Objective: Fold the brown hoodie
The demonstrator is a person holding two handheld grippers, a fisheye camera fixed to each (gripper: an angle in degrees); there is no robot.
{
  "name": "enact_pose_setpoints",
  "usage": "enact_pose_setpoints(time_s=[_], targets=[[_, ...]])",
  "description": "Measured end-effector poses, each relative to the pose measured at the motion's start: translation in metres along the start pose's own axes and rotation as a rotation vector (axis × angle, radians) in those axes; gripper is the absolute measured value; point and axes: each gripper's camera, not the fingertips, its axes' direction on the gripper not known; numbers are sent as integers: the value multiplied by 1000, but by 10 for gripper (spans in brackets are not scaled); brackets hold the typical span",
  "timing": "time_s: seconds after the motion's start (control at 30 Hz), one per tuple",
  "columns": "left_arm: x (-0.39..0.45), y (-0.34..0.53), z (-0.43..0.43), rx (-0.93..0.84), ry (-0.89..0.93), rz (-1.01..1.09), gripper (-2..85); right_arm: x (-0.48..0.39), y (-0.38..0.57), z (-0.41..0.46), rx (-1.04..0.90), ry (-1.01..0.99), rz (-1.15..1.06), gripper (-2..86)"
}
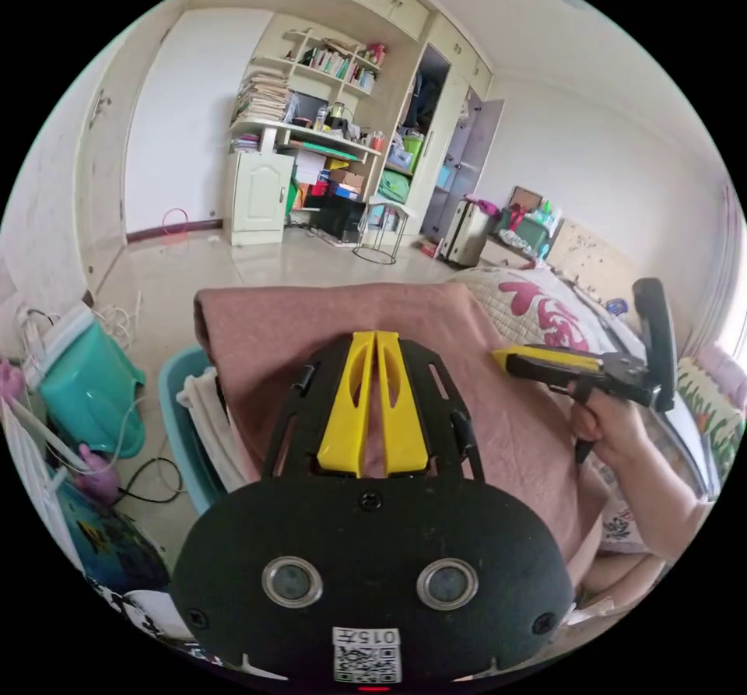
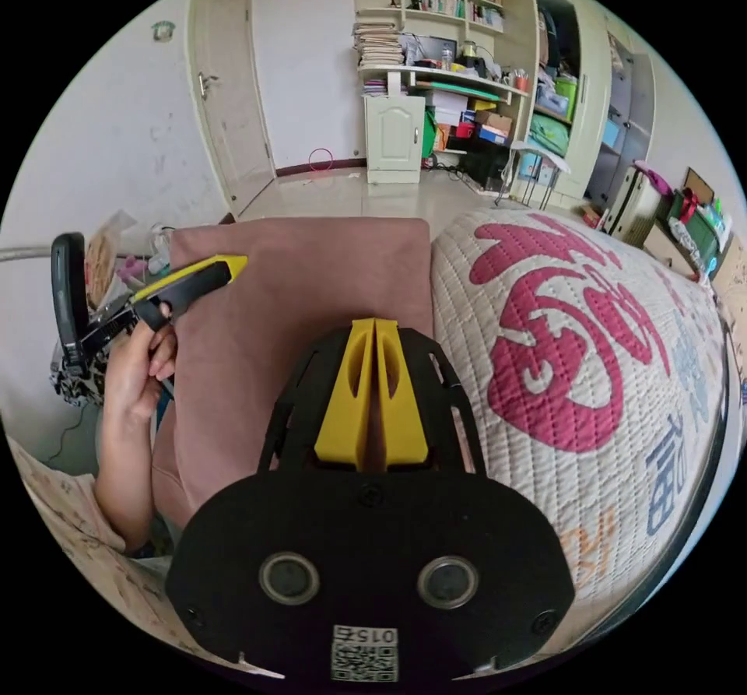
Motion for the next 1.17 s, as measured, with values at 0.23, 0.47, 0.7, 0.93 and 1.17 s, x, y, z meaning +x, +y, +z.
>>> enact_pose_setpoints(time_s=[0.23, 0.47, 0.7, 0.93, 1.17], targets=[[-71, -65, 37, 11, -1, 18, -6, -51, 47, -166, 202, -259, -65, 0], [-41, -170, 54, 337, 394, 291, -7, -5, 181, -465, 393, 192, 254, 55], [58, -281, 137, 325, 897, 481, -4, 37, 276, -645, 377, 866, 791, 88], [250, -397, 217, -2, 1376, 749, 32, 131, 267, -724, 331, 897, 989, 109], [445, -454, 265, -209, 1451, 1027, 59, 243, 242, -749, 22, 900, 1168, 117]])
